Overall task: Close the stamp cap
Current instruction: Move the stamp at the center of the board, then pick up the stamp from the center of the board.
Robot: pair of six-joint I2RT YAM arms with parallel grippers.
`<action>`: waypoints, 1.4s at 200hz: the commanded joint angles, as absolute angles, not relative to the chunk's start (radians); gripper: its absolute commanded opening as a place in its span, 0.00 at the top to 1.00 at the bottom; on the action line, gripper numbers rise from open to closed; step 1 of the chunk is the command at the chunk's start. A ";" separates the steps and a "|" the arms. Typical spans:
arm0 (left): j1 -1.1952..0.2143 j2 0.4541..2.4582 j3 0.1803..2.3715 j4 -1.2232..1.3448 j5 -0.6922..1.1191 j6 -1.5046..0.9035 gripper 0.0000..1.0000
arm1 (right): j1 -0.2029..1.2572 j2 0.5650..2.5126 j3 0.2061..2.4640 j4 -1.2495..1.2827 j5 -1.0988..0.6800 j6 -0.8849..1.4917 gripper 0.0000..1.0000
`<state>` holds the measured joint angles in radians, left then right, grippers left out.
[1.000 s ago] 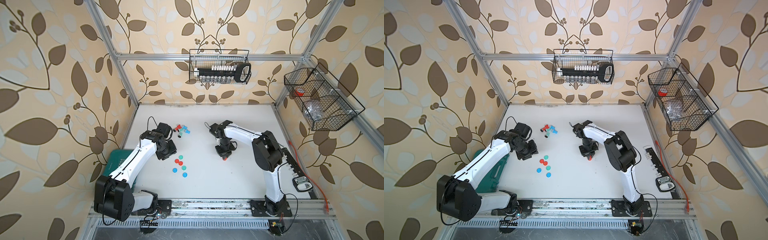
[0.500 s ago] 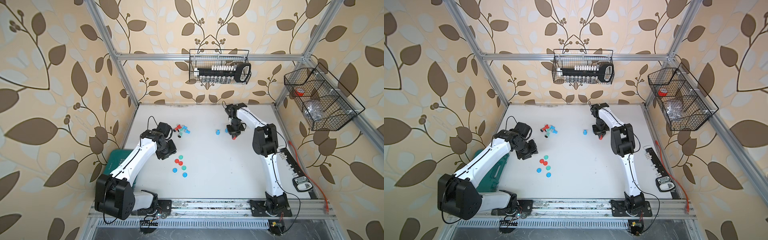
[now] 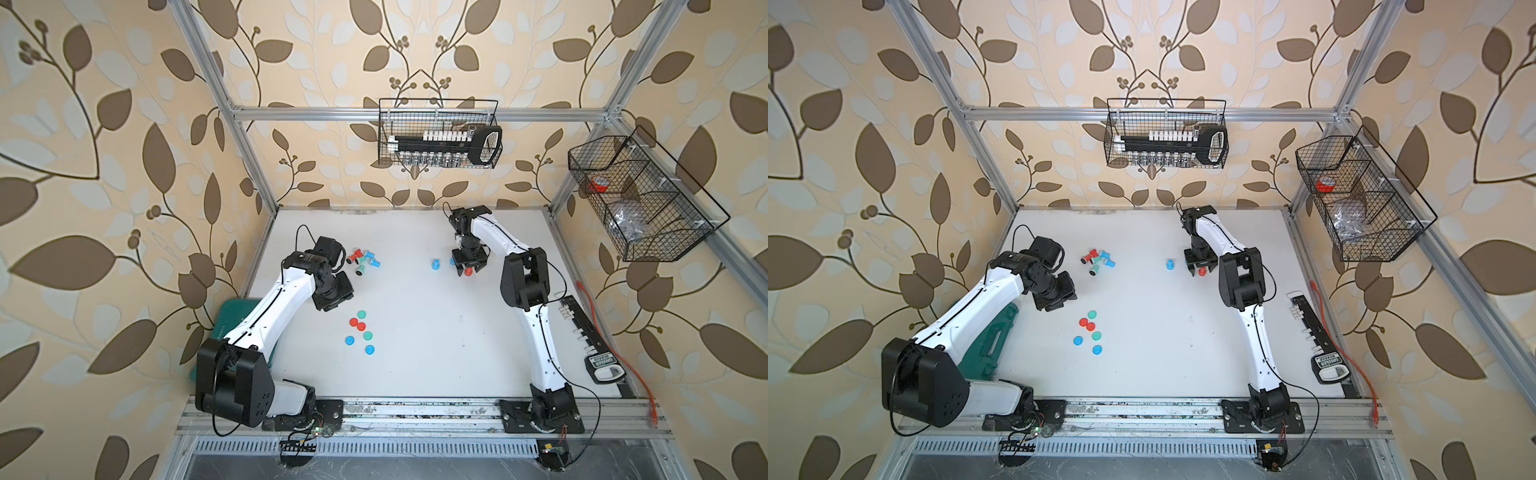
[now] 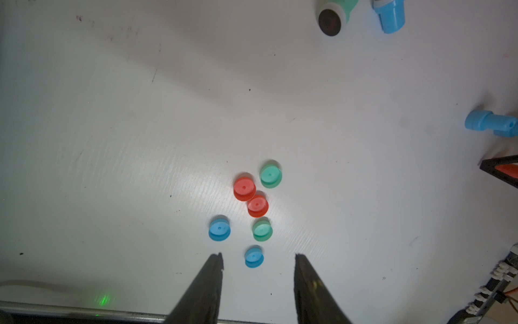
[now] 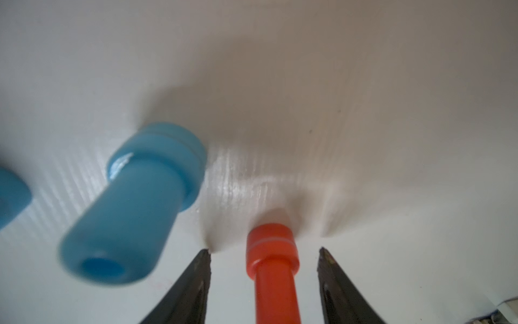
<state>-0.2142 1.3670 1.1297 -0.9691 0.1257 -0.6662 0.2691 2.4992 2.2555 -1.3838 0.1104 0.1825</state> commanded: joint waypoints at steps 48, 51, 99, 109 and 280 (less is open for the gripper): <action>-0.120 1.584 1.334 -0.919 0.139 -0.545 0.54 | 0.271 2.193 2.184 -1.400 0.111 0.189 0.32; -0.120 1.610 1.353 -0.914 0.145 -0.533 0.54 | 0.271 2.178 2.178 -1.397 0.113 0.190 0.32; -0.124 1.951 1.614 -0.872 0.160 -0.383 0.50 | 0.270 2.016 2.039 -1.344 0.082 0.171 0.31; -0.127 1.996 1.647 -0.880 0.161 -0.355 0.49 | 0.270 2.000 2.012 -1.334 0.072 0.167 0.31; -0.199 2.172 1.770 -0.920 0.040 -0.213 0.47 | 0.264 1.950 1.865 -1.239 0.006 0.167 0.31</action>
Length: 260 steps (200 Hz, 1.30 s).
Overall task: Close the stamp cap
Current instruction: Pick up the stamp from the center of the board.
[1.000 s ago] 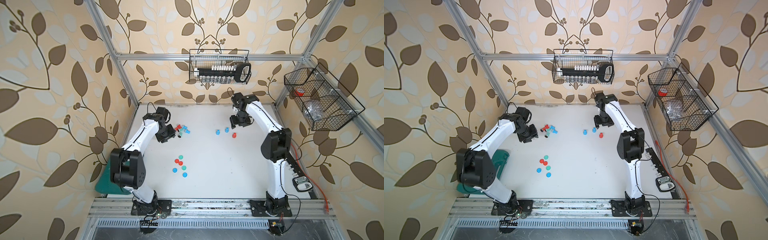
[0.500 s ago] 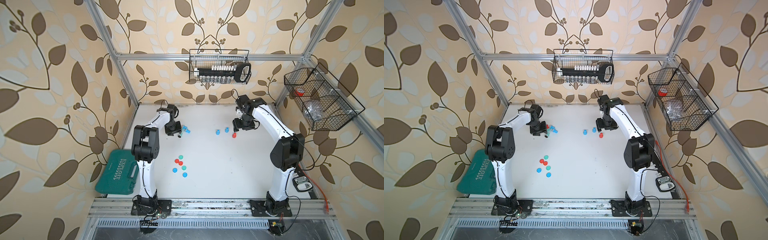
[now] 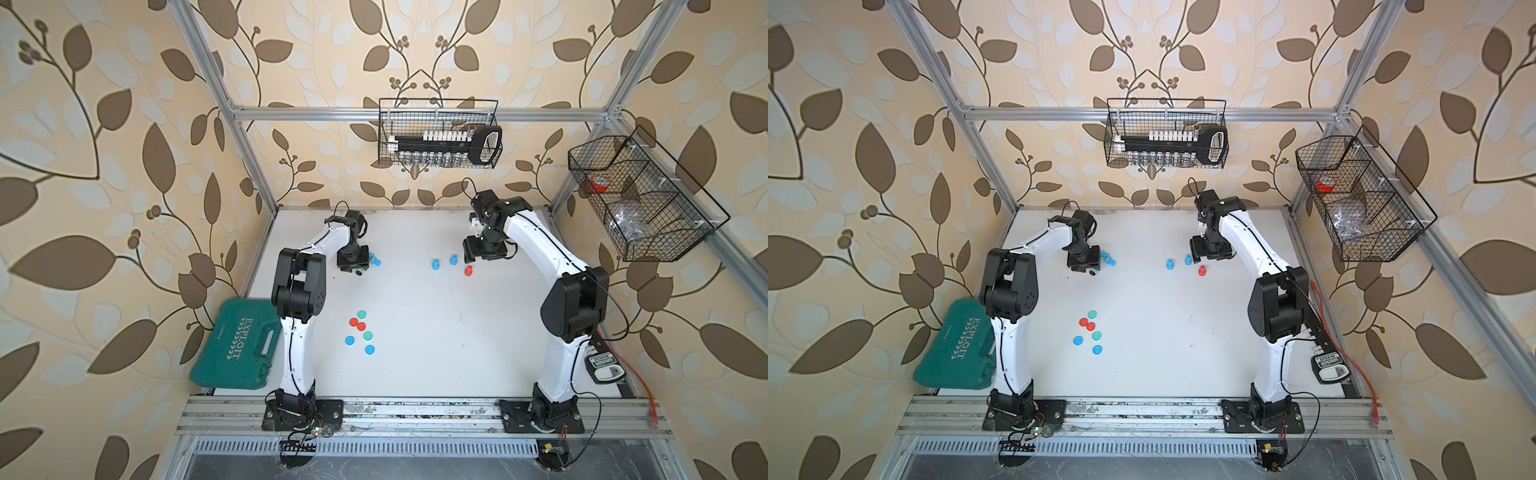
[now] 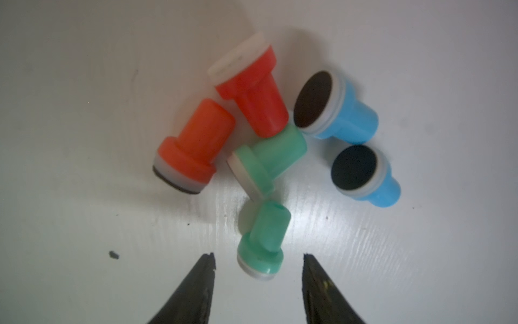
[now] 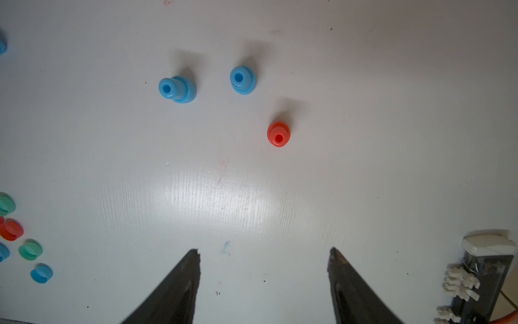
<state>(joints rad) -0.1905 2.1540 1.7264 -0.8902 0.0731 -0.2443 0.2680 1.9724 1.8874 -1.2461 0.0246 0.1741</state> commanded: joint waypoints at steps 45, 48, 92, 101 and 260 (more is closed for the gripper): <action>-0.206 2.209 1.789 -0.925 0.035 -0.209 0.49 | 0.253 1.945 1.851 -1.231 -0.001 0.167 0.31; -0.206 2.212 1.791 -0.925 0.037 -0.209 0.49 | 0.252 1.945 1.850 -1.230 0.000 0.168 0.31; -0.211 2.220 1.797 -0.928 0.043 -0.211 0.50 | 0.247 1.944 1.839 -1.223 -0.005 0.169 0.31; -0.215 2.223 1.799 -0.930 0.043 -0.211 0.50 | 0.247 1.945 1.841 -1.223 -0.005 0.169 0.31; -0.231 2.221 1.796 -0.954 0.025 -0.204 0.78 | 0.240 1.944 1.837 -1.221 -0.014 0.170 0.32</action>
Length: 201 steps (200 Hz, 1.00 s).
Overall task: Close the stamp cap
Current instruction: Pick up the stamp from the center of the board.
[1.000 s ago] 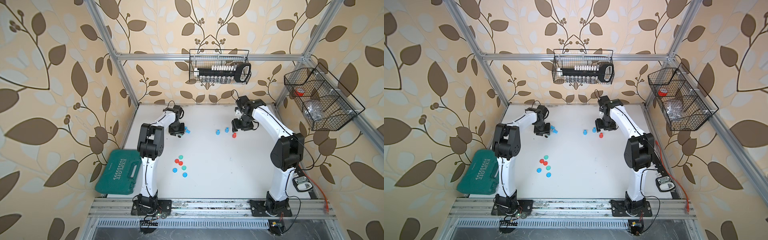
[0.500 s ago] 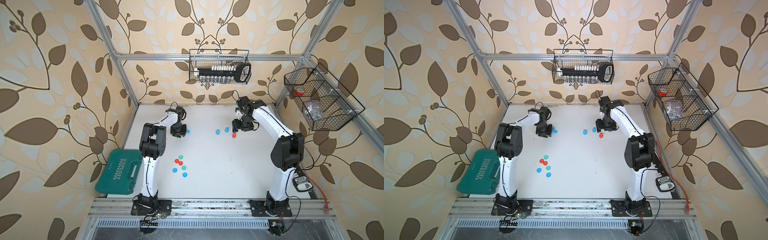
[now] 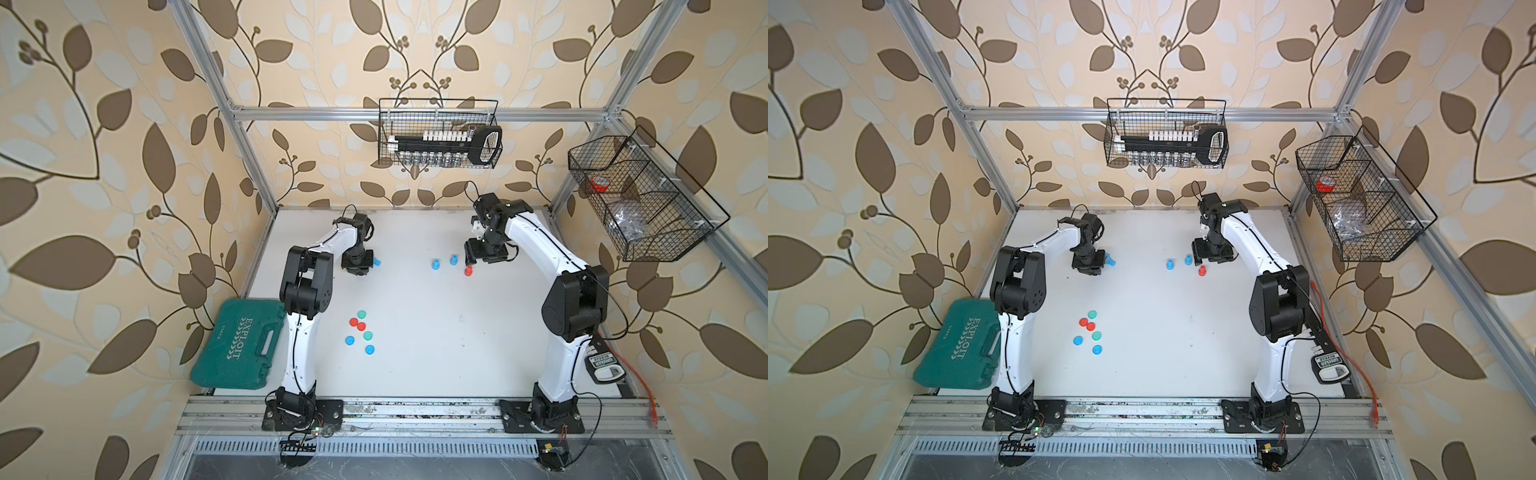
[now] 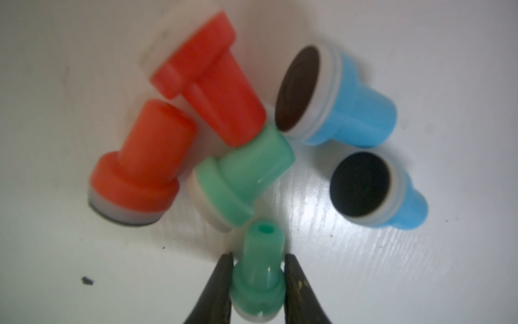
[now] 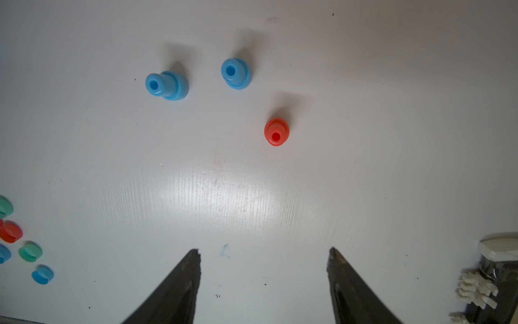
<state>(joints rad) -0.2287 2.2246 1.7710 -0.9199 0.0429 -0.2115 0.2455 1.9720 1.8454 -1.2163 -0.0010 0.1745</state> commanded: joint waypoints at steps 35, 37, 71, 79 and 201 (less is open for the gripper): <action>-0.249 2.116 1.721 -0.947 0.041 -0.204 0.80 | 0.240 1.917 1.852 -1.231 -0.092 0.170 0.31; -0.252 2.103 1.710 -0.944 0.042 -0.205 0.80 | 0.240 1.913 1.851 -1.230 -0.107 0.170 0.32; -0.381 1.816 1.465 -0.862 0.051 -0.174 0.80 | 0.257 1.814 1.743 -1.159 -0.457 0.192 0.34; -0.424 1.748 1.410 -0.856 0.056 -0.165 0.80 | 0.274 1.793 1.711 -1.143 -0.503 0.204 0.35; -0.701 1.110 1.056 -0.890 0.127 -0.183 0.76 | 0.593 1.832 1.649 -1.075 -0.869 0.236 0.49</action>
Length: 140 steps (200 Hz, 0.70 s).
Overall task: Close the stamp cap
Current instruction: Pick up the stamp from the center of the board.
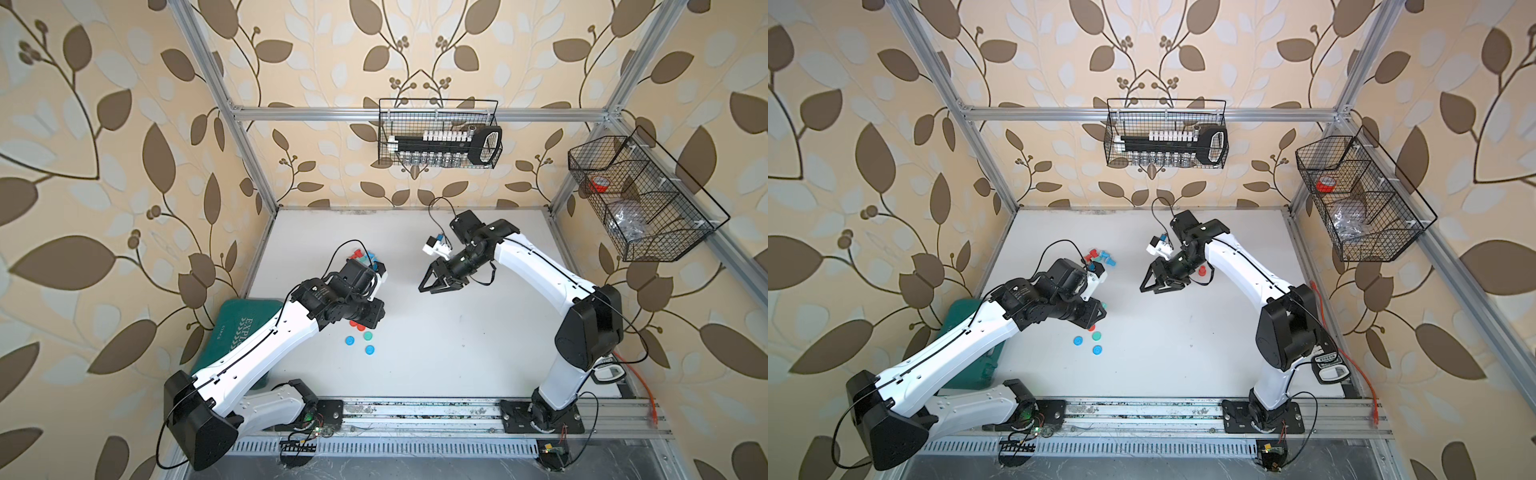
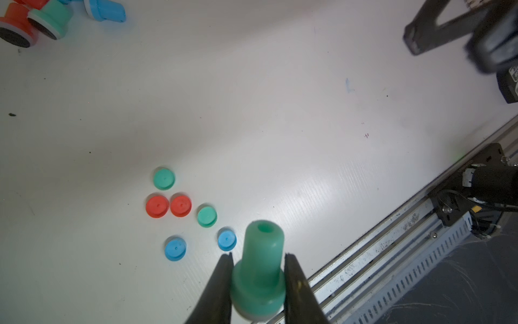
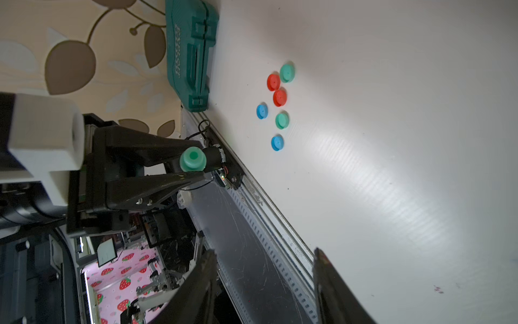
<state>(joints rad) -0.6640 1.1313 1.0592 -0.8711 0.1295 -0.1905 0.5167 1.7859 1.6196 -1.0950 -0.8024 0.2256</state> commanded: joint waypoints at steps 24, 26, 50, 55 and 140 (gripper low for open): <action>-0.707 1.093 1.060 -0.915 0.121 -0.173 0.76 | 0.603 1.835 1.618 -1.021 -0.860 0.278 0.51; -0.708 1.090 1.060 -0.914 0.120 -0.173 0.76 | 0.605 1.834 1.616 -1.015 -0.862 0.282 0.51; -0.720 1.088 1.069 -0.910 0.123 -0.182 0.76 | 0.629 1.846 1.614 -0.984 -0.872 0.299 0.52; -0.726 1.093 1.073 -0.911 0.121 -0.185 0.76 | 0.635 1.851 1.617 -0.983 -0.870 0.302 0.52; -0.823 1.133 1.109 -0.899 0.045 -0.220 0.76 | 0.704 1.912 1.644 -0.911 -0.903 0.364 0.58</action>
